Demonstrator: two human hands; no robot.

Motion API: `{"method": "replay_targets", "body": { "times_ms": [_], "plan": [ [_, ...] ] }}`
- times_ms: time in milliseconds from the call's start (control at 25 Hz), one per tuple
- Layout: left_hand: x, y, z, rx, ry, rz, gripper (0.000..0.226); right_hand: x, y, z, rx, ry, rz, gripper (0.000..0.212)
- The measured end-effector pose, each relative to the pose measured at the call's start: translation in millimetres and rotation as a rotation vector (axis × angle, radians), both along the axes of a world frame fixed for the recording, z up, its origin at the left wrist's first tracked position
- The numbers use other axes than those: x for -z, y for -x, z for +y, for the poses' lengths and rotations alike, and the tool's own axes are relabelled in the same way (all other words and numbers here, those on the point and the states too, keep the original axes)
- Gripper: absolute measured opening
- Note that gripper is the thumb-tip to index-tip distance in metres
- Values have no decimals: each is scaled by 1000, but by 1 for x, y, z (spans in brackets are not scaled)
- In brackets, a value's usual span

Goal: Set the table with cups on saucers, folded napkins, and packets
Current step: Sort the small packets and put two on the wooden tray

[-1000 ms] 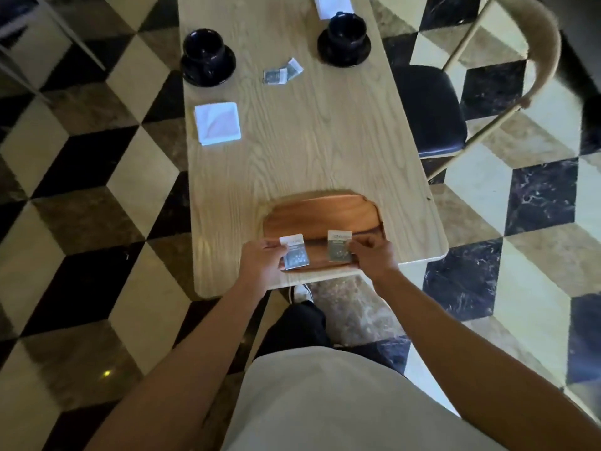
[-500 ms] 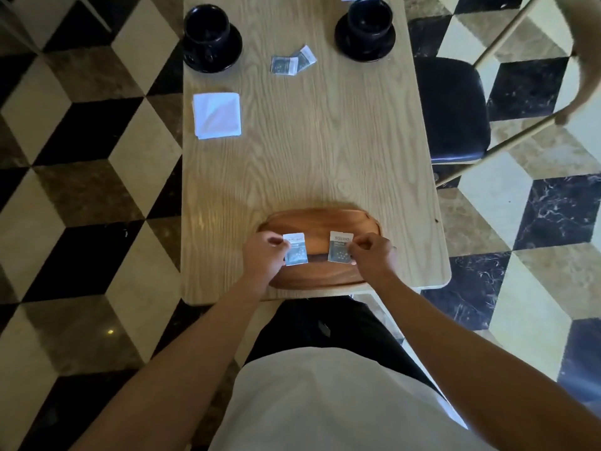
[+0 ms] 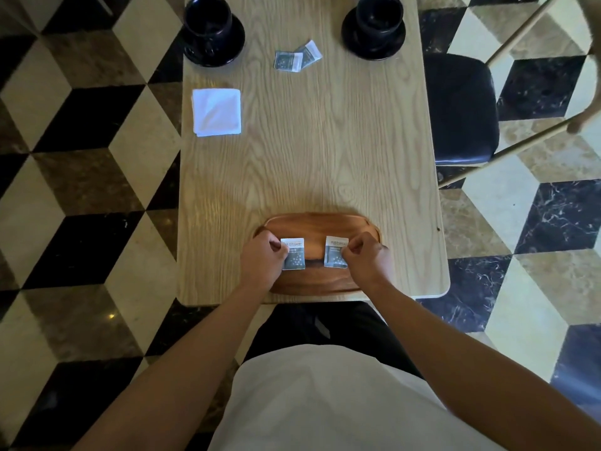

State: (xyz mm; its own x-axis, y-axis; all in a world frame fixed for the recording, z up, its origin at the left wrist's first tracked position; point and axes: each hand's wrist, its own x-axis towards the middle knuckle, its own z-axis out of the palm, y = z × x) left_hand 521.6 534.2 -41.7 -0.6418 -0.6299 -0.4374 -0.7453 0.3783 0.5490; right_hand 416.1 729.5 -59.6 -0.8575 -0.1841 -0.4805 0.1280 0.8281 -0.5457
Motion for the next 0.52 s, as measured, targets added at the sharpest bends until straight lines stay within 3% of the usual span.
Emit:
{"method": "replay_targets", "body": {
  "times_ms": [120,320,520],
  "plan": [
    [3,-3,-1,110,50,60,15,3,-7,1,-76,34,104,18],
    [12,-15,8,567,159,46,46,12,-15,-1,-220,48,115,38],
    [12,-15,8,573,133,49,50,6,-18,-3,-201,19,111,40]
  ]
}}
